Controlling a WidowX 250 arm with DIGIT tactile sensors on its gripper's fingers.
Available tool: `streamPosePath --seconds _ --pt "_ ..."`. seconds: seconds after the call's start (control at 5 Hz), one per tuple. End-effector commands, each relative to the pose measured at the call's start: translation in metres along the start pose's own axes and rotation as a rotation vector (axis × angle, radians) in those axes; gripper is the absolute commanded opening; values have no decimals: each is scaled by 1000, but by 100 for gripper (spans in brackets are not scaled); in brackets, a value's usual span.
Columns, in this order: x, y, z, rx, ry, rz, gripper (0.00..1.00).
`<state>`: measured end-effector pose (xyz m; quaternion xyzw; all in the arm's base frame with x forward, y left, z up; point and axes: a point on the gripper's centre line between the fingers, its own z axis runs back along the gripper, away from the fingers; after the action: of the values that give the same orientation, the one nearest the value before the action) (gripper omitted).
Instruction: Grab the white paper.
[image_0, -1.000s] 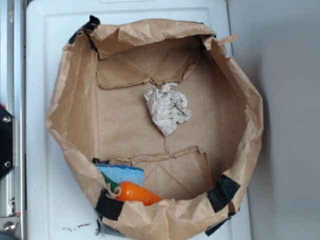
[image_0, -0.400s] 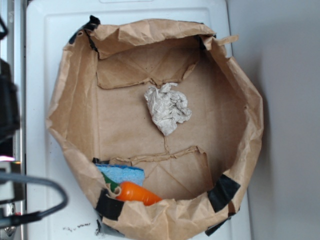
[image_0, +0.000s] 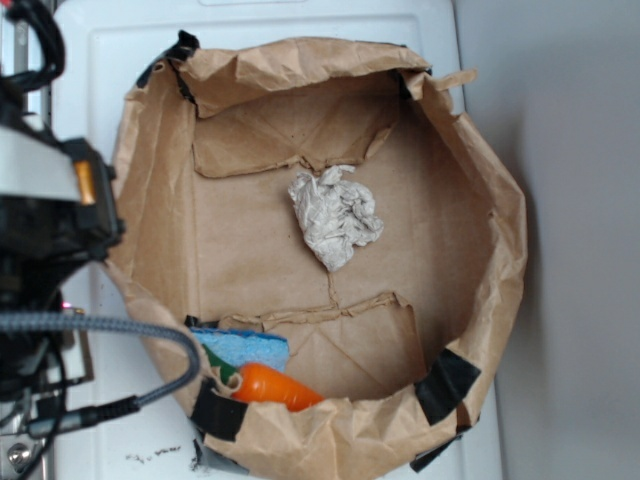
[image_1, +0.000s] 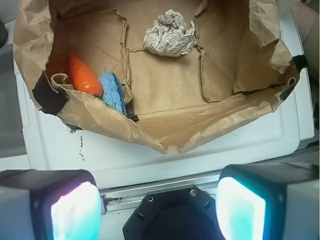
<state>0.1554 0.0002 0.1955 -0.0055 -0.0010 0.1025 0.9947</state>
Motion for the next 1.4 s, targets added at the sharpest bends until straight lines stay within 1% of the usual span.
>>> streamPosePath --seconds 0.0,0.2,0.4,0.6,0.8,1.0,1.2 --pt "4 -2 9 -7 -37 -17 100" --pt "-4 5 12 -109 -30 -93 100" --pt "33 -13 9 -131 -32 5 100" --pt "63 -20 7 -139 -37 62 100" --pt "82 -21 1 -147 -61 97 100" --pt "100 -21 -7 -168 -89 122 100" --pt "106 -13 -15 -180 -110 99 100"
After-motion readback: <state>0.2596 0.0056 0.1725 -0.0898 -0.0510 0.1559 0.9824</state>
